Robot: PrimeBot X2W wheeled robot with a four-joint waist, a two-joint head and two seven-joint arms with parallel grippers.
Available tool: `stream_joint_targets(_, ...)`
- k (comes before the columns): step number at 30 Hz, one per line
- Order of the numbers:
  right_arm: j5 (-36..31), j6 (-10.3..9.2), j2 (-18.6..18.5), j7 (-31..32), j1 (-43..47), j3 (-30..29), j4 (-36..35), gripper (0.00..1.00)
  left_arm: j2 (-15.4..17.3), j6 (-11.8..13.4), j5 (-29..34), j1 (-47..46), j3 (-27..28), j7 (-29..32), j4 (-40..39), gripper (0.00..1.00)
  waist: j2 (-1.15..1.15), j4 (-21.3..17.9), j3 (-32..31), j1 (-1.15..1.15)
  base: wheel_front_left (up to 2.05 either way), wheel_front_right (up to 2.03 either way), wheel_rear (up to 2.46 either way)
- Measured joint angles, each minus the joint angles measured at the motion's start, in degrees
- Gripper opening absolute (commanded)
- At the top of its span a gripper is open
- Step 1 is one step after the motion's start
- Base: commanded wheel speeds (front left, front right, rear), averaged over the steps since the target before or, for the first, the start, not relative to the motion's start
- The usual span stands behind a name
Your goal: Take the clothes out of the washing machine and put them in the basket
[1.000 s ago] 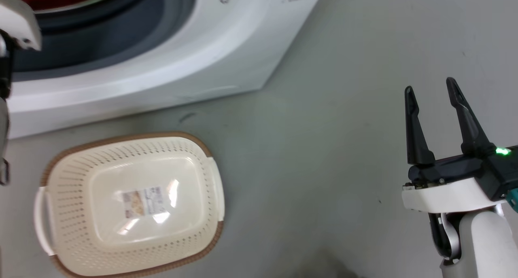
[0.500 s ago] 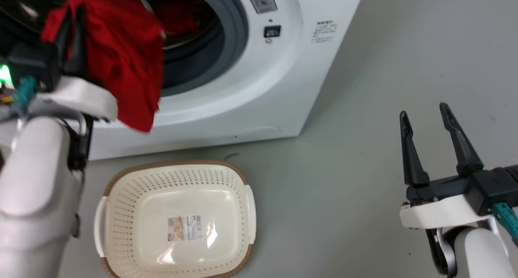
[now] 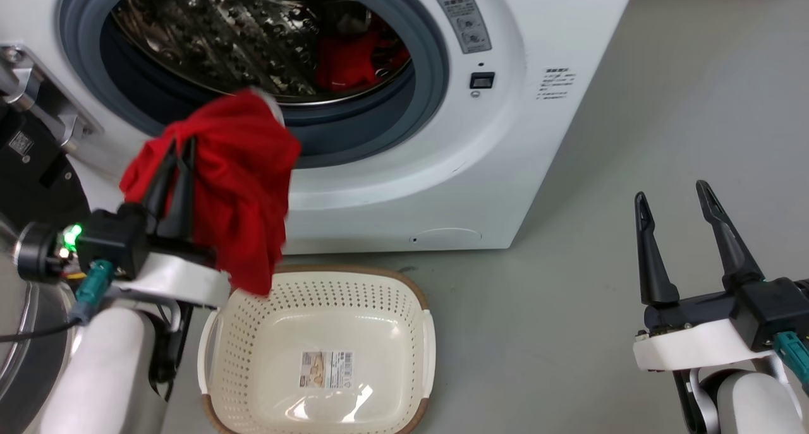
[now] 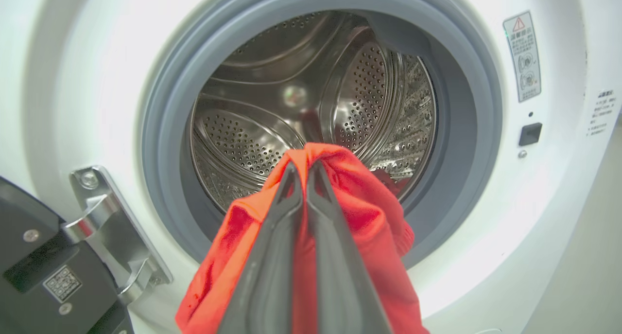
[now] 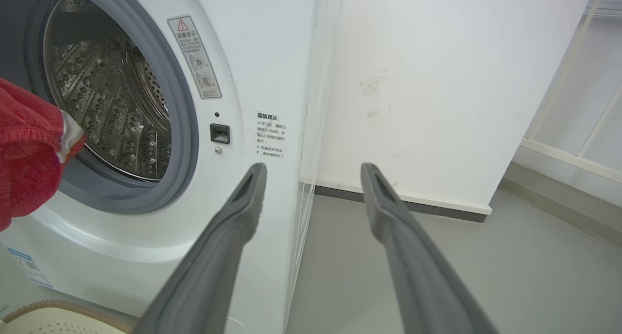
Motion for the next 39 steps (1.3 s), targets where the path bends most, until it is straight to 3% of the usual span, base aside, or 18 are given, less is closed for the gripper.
stream_joint_targets(7,-1.1,0.00,0.0,0.0,-0.6,-0.2,-0.7,1.00,-2.5,-1.6,0.2,2.6,-0.8,0.0,4.8,0.00,0.00,1.2,3.0,0.01,0.00,0.00,0.00)
stream_joint_targets(16,-3.2,0.00,0.0,0.0,-2.7,-0.4,-1.0,1.00,-5.6,-5.0,-0.3,1.4,-3.1,0.0,21.9,0.00,0.00,1.7,9.3,0.01,0.00,0.00,0.00)
stream_joint_targets(25,-6.6,0.00,0.0,0.0,-4.9,-0.6,-3.6,1.00,-9.5,-5.4,2.2,-7.7,-4.7,0.0,35.6,0.00,0.00,1.6,17.8,0.02,0.00,0.00,0.00)
stream_joint_targets(33,-7.6,0.00,0.0,0.0,-6.3,-2.2,-6.4,1.00,-9.5,-5.4,2.9,-16.2,-4.1,0.0,48.7,0.00,0.00,0.8,26.6,0.03,0.00,0.00,0.00)
stream_joint_targets(39,-8.0,0.00,0.0,0.0,-7.2,-3.5,-8.3,1.00,-9.6,-4.9,2.7,-21.3,-3.5,0.0,54.2,0.00,0.00,0.2,31.9,0.02,0.00,0.00,0.00)
